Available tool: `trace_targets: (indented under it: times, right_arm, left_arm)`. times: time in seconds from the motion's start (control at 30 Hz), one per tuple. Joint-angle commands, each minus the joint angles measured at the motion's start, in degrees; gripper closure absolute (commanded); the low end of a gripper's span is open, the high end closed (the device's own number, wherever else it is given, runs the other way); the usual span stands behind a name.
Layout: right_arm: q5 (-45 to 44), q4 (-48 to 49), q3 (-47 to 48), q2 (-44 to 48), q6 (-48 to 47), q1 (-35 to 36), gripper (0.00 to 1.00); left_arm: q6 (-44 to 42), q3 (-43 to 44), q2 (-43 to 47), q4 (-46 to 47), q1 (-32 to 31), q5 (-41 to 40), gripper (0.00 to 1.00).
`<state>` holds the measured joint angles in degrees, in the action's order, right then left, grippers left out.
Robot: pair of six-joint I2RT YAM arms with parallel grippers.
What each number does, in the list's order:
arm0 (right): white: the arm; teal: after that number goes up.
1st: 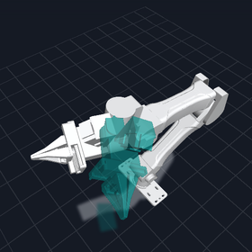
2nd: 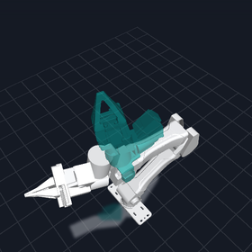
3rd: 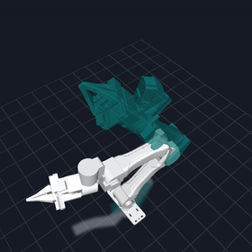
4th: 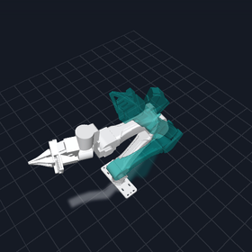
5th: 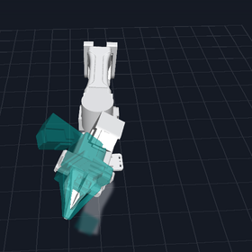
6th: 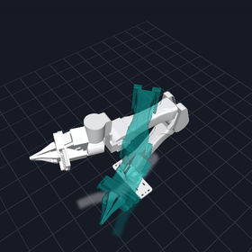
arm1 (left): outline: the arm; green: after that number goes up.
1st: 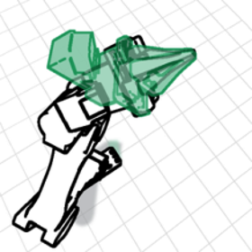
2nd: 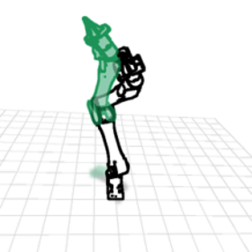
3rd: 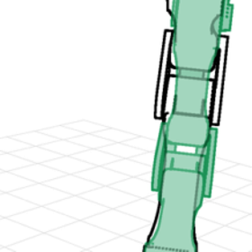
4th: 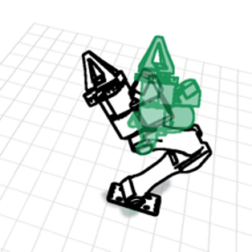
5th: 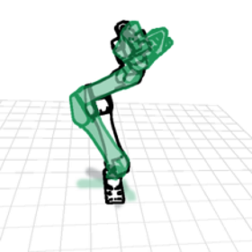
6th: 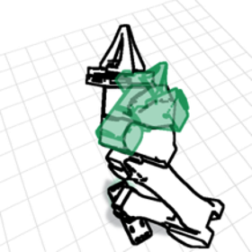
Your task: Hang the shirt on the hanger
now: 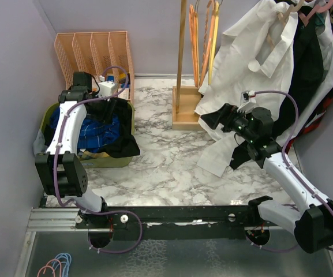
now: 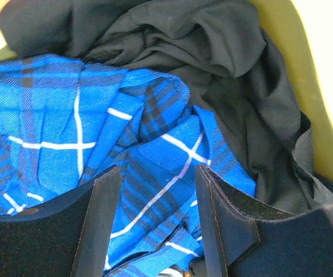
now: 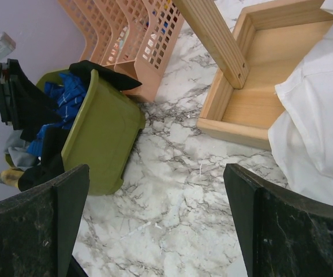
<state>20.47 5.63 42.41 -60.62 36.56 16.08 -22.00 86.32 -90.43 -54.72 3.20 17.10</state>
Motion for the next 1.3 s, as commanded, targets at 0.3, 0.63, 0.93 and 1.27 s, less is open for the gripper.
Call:
trace_targets:
  times: [0.3,0.63,0.93,1.27]
  right_arm:
    - [-0.16,0.46,-1.11,-2.01,0.75,0.18,0.0]
    - [10.87,7.97,-2.63,-2.52,-2.89,0.67,0.08]
    - [-2.66,7.74,8.55,-10.72,-32.57,33.44,0.0]
    - [-5.55,29.25,27.63,-32.47,-35.86,38.3,0.0]
  left_arm:
    - [-5.39,-4.82,-0.67,-0.05,-2.06,0.41,0.42]
    - [-4.36,7.18,3.26,-6.1,-2.85,0.65,1.0]
    - [-3.29,33.05,12.75,-10.49,-2.85,1.89,1.0]
    - [-1.24,47.77,13.79,-9.44,-2.85,-1.7,1.0]
